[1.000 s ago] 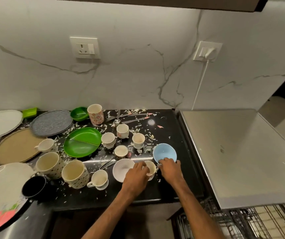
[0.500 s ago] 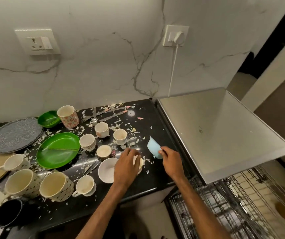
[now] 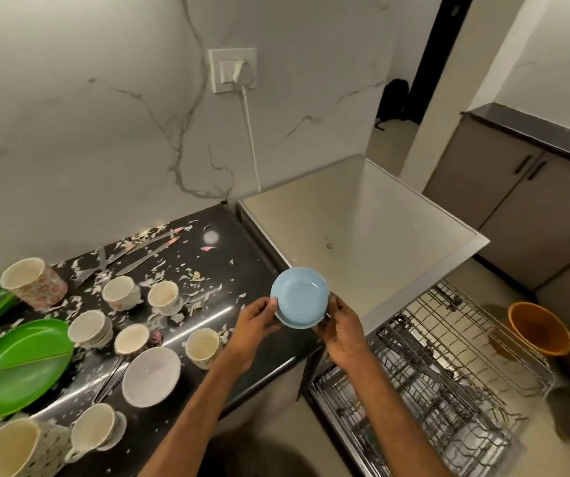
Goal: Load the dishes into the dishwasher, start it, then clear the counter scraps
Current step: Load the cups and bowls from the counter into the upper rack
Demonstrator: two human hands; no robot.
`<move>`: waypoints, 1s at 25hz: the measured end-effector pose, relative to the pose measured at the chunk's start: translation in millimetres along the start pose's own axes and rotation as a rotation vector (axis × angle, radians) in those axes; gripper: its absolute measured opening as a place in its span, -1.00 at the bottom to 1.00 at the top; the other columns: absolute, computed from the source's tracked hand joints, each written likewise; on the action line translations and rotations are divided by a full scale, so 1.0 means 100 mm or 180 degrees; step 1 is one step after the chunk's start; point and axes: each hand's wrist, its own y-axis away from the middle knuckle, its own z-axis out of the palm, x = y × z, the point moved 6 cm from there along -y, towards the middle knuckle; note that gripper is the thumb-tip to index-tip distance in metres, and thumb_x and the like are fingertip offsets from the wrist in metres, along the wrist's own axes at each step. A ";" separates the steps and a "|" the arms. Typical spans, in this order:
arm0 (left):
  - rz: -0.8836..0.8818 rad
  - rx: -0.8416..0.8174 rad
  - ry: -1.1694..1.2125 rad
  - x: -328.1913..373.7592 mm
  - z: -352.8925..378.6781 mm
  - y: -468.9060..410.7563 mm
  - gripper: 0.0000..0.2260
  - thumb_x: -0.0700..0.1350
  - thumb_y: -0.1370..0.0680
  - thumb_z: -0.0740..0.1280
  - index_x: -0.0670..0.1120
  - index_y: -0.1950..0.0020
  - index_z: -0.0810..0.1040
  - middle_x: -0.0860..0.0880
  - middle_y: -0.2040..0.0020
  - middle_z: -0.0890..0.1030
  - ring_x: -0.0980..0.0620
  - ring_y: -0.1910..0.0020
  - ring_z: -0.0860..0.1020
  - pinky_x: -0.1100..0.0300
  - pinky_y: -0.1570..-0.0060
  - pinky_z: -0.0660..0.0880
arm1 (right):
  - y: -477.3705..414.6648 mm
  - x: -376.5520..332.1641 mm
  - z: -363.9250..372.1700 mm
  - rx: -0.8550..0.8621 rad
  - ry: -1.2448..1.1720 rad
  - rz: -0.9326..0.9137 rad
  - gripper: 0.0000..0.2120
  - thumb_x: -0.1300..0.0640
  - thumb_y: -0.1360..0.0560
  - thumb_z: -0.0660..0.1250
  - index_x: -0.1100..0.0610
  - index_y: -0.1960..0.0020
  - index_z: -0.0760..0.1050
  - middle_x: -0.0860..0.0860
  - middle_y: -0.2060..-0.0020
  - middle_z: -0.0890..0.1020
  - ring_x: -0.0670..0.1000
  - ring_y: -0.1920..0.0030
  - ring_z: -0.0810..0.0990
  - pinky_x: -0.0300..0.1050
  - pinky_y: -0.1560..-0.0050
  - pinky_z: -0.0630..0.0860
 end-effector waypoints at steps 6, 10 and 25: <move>-0.0227 -0.0266 0.0411 -0.02 1.19 -0.20 -0.78 -0.06 -0.61 0.28 -0.19 -0.12 0.57 -0.16 -0.04 0.64 -0.09 -0.02 0.65 0.11 0.14 0.62 | -0.05 -0.63 -0.83 0.0468 0.0933 -0.0718 -0.82 0.03 -0.64 0.25 -0.05 -0.22 0.51 0.06 -0.18 0.59 0.11 -0.18 0.59 -0.08 0.09 0.64; -0.0595 -0.0398 0.0206 -0.31 1.96 -0.37 -0.75 -0.04 -0.62 0.28 -0.18 -0.17 0.58 -0.16 -0.02 0.65 -0.11 0.03 0.65 0.05 0.16 0.65 | 0.06 -0.87 -1.40 0.0219 0.1759 -0.1046 -0.42 -0.27 -0.46 0.38 -0.23 -0.42 0.28 -0.11 -0.29 0.46 -0.12 -0.21 0.53 -0.28 0.06 0.61; -0.1685 -0.1456 -0.1439 -1.85 4.13 -0.98 -0.77 -0.06 -0.65 0.27 -0.06 -0.29 0.53 -0.14 -0.18 0.63 -0.05 -0.02 0.67 0.04 0.15 0.62 | -0.02 -1.26 -3.89 0.2088 0.1912 -0.1208 -0.09 -0.23 -0.26 0.60 -0.24 -0.46 0.18 -0.33 -0.35 0.34 -0.19 -0.34 0.40 -0.10 -0.22 0.57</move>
